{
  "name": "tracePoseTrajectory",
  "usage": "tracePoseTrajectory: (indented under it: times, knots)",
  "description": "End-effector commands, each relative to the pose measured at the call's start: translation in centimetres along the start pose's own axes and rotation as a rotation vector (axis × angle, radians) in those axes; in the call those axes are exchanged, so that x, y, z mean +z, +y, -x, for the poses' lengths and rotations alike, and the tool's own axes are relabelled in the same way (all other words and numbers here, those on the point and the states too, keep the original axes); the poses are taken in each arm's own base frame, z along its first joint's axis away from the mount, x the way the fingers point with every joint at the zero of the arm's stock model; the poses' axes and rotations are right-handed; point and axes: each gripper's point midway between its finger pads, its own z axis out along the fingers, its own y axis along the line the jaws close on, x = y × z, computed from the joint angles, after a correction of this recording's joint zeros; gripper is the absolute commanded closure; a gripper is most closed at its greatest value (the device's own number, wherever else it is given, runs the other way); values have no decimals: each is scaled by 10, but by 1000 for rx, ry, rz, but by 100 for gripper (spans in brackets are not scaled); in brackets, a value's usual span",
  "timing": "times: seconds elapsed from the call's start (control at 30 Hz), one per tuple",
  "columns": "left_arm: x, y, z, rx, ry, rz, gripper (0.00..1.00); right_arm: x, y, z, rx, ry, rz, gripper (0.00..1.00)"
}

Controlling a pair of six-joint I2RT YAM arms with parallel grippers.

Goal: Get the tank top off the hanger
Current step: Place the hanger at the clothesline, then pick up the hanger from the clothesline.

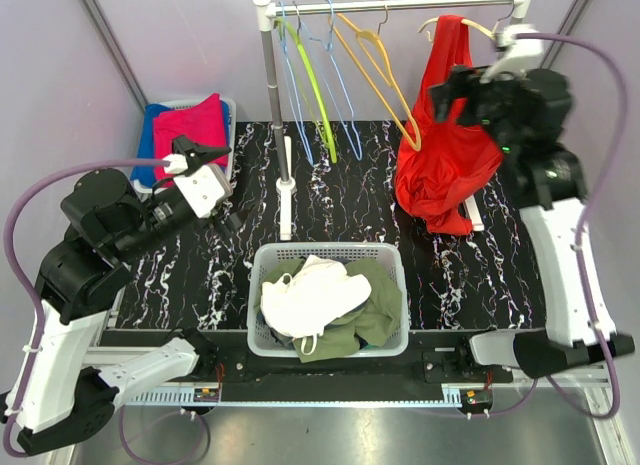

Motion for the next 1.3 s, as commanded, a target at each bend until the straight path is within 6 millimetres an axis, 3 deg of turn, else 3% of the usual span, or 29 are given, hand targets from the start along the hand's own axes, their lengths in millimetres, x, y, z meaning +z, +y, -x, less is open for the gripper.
tracePoseTrajectory:
  times: [0.0,0.03,0.1,0.27,0.43,0.53,0.7,0.87,1.1,1.27]
  knots:
    - [-1,28,16,-102,-23,137,1,-54,-49,60,8,-190,-185,15]
    - [1,25,10,-120,0,125,1,-59,-71,61,4,-205,-297,15]
    - [7,20,0,-164,42,109,1,-64,-95,59,-10,-205,-392,11]
    - [11,12,-26,-207,167,91,1,-70,-145,47,44,-219,-570,6]
    - [9,6,-27,-204,151,72,1,-67,-188,46,141,-281,-569,3]
    - [7,6,-24,-198,139,71,1,-40,-186,50,255,-315,-403,2]
    - [1,5,-28,-177,136,79,1,-31,-175,70,326,-415,-196,0]
    - [-3,3,-34,-158,136,90,1,-24,-155,49,349,-363,-19,0]
    - [-5,4,-33,-143,130,92,1,-15,-156,21,388,-302,23,2]
    - [-7,4,-33,-141,127,97,1,-15,-151,11,377,-283,45,12]
